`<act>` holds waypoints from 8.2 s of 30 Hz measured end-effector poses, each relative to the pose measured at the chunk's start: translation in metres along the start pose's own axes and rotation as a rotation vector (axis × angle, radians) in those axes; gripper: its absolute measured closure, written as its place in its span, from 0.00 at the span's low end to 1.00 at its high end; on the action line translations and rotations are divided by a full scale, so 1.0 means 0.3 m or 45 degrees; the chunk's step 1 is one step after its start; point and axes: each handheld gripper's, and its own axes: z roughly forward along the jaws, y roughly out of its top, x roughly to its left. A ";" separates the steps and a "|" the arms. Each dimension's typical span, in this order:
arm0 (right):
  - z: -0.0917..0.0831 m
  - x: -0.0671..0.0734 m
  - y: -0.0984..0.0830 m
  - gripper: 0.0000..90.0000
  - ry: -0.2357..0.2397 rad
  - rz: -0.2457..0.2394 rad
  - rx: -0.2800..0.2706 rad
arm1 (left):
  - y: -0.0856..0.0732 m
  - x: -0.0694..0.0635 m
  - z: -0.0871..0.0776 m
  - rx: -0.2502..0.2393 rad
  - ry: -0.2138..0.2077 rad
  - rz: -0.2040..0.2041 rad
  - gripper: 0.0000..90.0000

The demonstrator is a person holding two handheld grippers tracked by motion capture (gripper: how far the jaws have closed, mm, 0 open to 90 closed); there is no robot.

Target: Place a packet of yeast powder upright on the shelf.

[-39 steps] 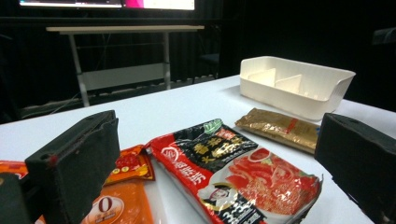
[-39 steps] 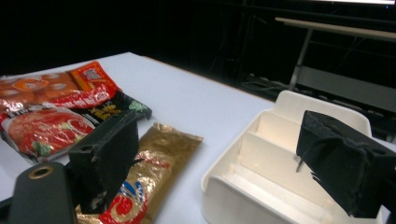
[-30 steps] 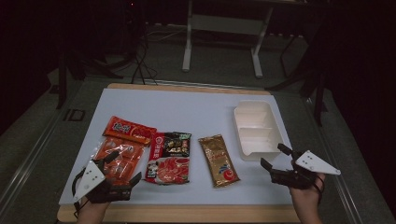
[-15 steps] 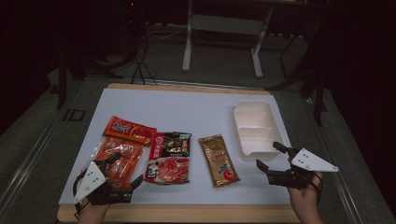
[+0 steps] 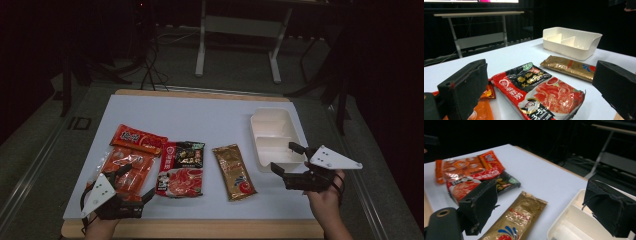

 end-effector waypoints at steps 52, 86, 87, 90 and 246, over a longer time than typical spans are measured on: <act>0.615 -0.043 0.004 0.23 0.140 0.115 0.552 | -0.015 -0.006 0.017 0.051 -0.057 -0.001 0.01; 0.835 -0.061 -0.146 0.25 -0.032 0.291 0.997 | -0.018 -0.012 0.023 0.072 -0.077 0.011 0.01; 0.835 -0.064 -0.147 0.27 -0.023 0.306 1.000 | -0.019 -0.012 0.023 0.074 -0.077 0.013 0.01; 0.830 -0.061 -0.145 0.37 0.011 0.302 0.989 | -0.020 -0.010 0.025 0.076 -0.078 0.009 0.01; 0.534 -0.681 0.259 0.99 -0.044 -0.026 0.099 | -0.063 -0.026 -0.047 0.124 0.018 -0.065 0.01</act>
